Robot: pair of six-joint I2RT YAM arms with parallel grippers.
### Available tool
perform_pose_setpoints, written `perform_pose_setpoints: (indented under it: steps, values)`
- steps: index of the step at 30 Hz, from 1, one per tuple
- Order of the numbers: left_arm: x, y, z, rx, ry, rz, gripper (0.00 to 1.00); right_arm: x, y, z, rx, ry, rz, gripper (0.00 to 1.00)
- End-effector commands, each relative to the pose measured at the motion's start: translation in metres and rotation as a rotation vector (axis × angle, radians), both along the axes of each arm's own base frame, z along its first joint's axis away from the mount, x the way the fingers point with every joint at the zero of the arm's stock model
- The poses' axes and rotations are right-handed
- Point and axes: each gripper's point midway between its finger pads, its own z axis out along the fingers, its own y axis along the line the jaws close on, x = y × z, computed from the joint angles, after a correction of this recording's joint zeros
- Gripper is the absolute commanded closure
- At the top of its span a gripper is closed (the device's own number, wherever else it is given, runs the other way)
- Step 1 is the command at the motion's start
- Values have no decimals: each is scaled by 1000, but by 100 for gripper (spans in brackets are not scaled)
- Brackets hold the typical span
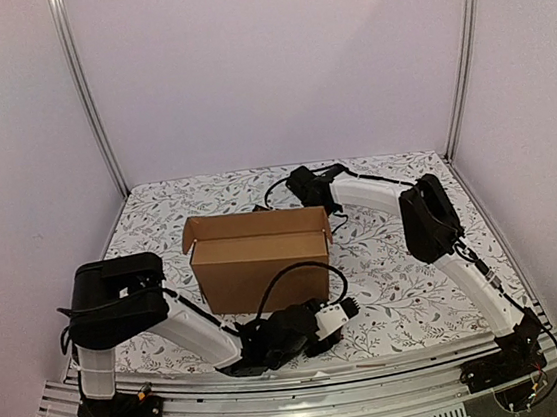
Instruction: Fold the paper box
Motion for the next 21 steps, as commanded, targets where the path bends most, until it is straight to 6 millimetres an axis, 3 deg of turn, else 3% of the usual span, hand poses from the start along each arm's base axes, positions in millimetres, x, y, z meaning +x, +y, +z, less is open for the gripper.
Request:
perform_pose_setpoints:
  steps: [1,4,6,9,12,13,15,17,21]
  values:
    - [4,-13,-2,-29,9,-30,42,60,-19,17,62,13,-161,56]
    - [-3,-15,0,-51,22,-40,42,80,-40,26,47,10,-227,55]
    - [-11,-17,8,-53,13,-54,42,88,-52,44,60,-9,-250,55]
    - [-34,-19,34,-40,-5,-101,42,97,-76,59,61,-50,-281,55]
    - [-64,-18,68,-21,-21,-151,42,104,-106,96,62,-133,-324,54]
    - [-74,-15,79,-12,-18,-156,42,102,-117,117,70,-173,-337,53]
    - [-91,-9,109,-22,12,-148,42,98,-140,137,59,-229,-353,52]
    - [-94,3,135,-31,60,-88,42,86,-161,160,40,-324,-335,50]
    - [-76,50,195,-89,103,150,43,50,-189,164,-39,-543,-178,46]
